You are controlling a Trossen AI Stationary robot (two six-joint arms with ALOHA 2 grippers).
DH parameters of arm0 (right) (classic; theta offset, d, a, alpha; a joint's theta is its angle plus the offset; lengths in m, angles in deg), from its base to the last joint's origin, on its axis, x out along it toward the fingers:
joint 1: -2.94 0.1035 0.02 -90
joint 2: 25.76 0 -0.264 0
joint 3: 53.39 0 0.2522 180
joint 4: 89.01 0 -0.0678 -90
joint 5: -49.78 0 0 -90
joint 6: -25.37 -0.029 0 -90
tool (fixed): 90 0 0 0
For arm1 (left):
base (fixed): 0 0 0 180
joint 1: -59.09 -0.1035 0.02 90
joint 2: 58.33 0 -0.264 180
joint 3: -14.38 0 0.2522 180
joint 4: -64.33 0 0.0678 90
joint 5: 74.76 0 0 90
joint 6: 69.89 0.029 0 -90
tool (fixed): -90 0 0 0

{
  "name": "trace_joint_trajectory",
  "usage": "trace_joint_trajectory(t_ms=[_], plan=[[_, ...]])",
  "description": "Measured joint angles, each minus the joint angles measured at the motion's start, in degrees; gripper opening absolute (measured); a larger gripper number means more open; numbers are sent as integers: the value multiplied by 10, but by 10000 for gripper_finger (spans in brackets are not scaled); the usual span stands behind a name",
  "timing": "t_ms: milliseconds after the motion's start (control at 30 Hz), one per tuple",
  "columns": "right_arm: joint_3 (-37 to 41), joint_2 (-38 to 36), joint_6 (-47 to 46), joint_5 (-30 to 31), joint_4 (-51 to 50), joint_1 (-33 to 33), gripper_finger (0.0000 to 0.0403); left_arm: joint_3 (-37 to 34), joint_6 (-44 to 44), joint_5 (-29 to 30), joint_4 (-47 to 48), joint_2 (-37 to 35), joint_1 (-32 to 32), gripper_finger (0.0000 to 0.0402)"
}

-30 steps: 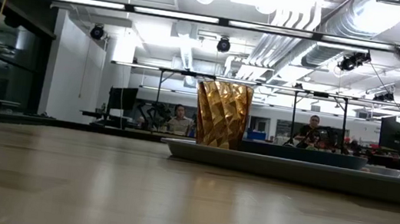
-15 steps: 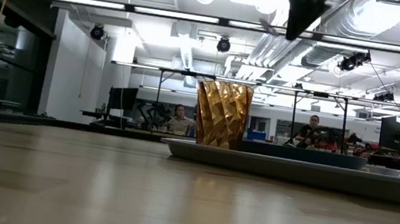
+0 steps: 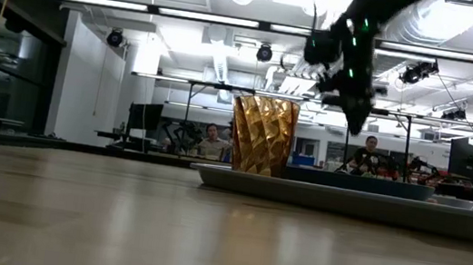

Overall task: Pick and place plate/cup/fork/spoon on tray
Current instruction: Put the orange spoon on the blue tray to the right of the blue plate

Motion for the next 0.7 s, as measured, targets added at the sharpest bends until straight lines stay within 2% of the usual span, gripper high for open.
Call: trace_joint_trajectory(t_ms=[167, 267, 400, 700], plan=[[113, 0, 43, -53, 114, -50, 0, 0, 0, 28, 2, 10, 15, 149], [158, 0, 52, -49, 141, -64, 0, 0, 0, 61, -11, 18, 26, 149], [179, 0, 52, -36, 150, -73, 0, 0, 0, 93, -17, 28, 24, 149], [227, 0, 62, -38, 198, -65, 0, 0, 1, 95, -17, 30, 19, 149]])
